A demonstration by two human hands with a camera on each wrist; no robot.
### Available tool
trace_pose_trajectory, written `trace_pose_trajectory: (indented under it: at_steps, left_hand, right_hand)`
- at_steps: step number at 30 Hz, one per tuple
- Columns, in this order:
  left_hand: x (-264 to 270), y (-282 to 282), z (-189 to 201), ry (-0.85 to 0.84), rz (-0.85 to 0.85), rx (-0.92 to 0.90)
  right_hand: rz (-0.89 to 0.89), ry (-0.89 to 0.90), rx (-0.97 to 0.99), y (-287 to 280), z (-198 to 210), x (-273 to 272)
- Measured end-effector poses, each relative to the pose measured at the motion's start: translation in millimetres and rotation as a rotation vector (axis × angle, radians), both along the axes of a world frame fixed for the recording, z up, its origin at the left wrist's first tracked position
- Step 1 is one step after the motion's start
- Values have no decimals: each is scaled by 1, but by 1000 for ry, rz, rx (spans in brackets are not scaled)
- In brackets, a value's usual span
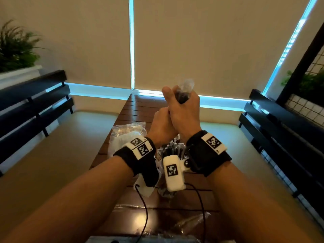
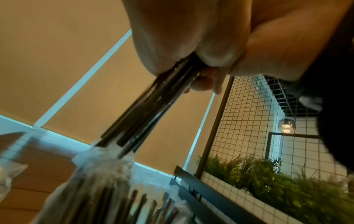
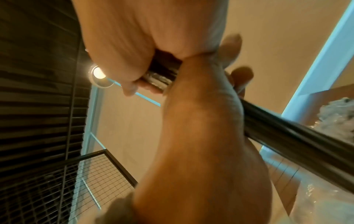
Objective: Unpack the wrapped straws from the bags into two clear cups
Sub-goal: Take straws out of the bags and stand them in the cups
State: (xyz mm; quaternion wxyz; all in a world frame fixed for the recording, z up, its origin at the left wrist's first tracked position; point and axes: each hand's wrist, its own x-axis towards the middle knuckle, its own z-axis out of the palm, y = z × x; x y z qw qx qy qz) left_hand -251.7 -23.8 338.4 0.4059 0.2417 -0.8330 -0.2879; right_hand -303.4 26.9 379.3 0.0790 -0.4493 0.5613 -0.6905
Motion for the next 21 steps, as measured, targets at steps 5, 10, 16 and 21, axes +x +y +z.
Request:
trace_pose_trajectory:
  at_steps: [5,10,16,21]
  left_hand:
    - [-2,-4,-20,-366,-328,72]
    - [12,-42,-71,-810,-222,69]
    - [12,-52,-121,-676,-163,298]
    - [12,-49,-135,-747,-110,272]
  right_hand:
    - [-132,-109,-104,10,-9,-35]
    - [-238,-128,-86,1,-35,-54]
    - [-291,-169,11,-23,-79,-56]
    - [-337,-170,205,-35,-128,-51]
